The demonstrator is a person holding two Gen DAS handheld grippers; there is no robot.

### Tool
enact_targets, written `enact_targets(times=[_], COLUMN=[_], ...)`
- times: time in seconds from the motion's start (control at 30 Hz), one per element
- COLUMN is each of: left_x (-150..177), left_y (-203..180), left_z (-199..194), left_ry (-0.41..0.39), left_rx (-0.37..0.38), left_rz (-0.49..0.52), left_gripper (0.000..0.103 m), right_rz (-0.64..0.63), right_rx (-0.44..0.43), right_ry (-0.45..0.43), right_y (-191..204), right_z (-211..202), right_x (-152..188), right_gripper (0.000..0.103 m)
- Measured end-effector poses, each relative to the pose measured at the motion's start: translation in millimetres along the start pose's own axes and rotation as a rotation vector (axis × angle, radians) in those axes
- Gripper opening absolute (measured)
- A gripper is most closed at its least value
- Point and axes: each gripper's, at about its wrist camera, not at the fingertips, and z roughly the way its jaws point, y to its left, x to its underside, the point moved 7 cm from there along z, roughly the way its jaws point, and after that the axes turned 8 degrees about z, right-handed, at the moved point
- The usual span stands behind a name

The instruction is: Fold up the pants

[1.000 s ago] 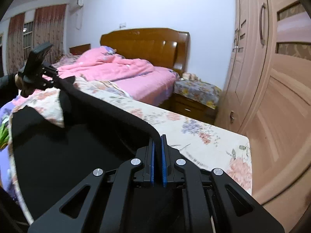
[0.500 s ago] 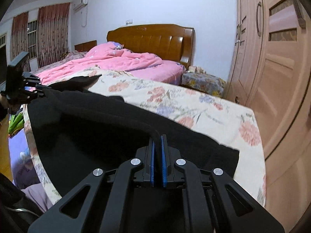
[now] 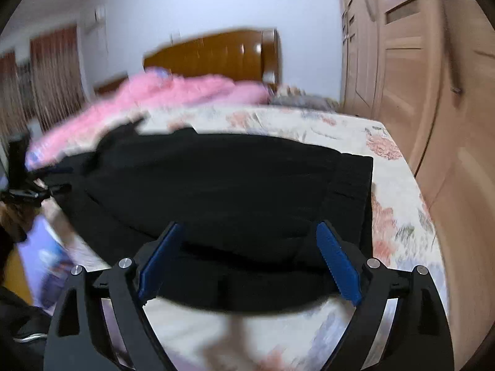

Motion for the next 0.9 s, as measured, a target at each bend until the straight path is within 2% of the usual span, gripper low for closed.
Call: enact_targets(times=[0.07,0.1,0.13,0.2,0.23,0.33,0.47,0.57,0.6,0.63,0.77,0.83,0.9], left_x=[6,13,16,24,25,26,20,18,16,15,5,2,4], left_y=[9,16,21,30,33,37,36,34,34,33,39,50,59], left_z=[-12,-13,-13,-11,-11,-7,-2,3,6,12,32,45,58], left_ry=[-0.030,-0.025,-0.021,-0.012,-0.012,-0.002,0.006,0.007,0.014,0.031,0.082,0.103,0.133], left_rx=[0.055,0.061,0.061,0.090,0.101,0.101,0.095,0.105,0.103,0.096,0.041,0.012,0.013], left_rz=[-0.151,-0.241,-0.289,-0.418,-0.450,-0.486,-0.481,-0.502,-0.509,-0.513,-0.524,-0.565,-0.617], left_gripper=[0.099,0.099,0.099,0.099,0.099,0.099,0.099,0.099,0.099,0.099,0.098,0.086,0.046], right_rz=[0.100,0.176,0.237,0.355,0.385,0.447,0.512,0.540,0.535,0.530,0.549,0.542,0.534], right_rx=[-0.052,-0.090,-0.121,-0.155,-0.151,-0.112,-0.090,-0.062,-0.043,-0.029,-0.027,-0.028,-0.031], right_ry=[0.006,0.014,0.025,0.055,0.070,0.122,0.111,0.078,0.065,0.059,0.037,0.031,0.020], right_y=[-6,-11,-15,-25,-27,-30,-32,-33,-33,-32,-33,-34,-34], right_z=[-6,-5,-2,11,18,39,49,50,50,50,50,49,48], right_x=[7,10,11,14,14,19,17,16,16,17,20,18,15], right_gripper=[0.082,0.074,0.065,0.061,0.059,0.055,0.053,0.044,0.034,0.029,0.025,0.023,0.021])
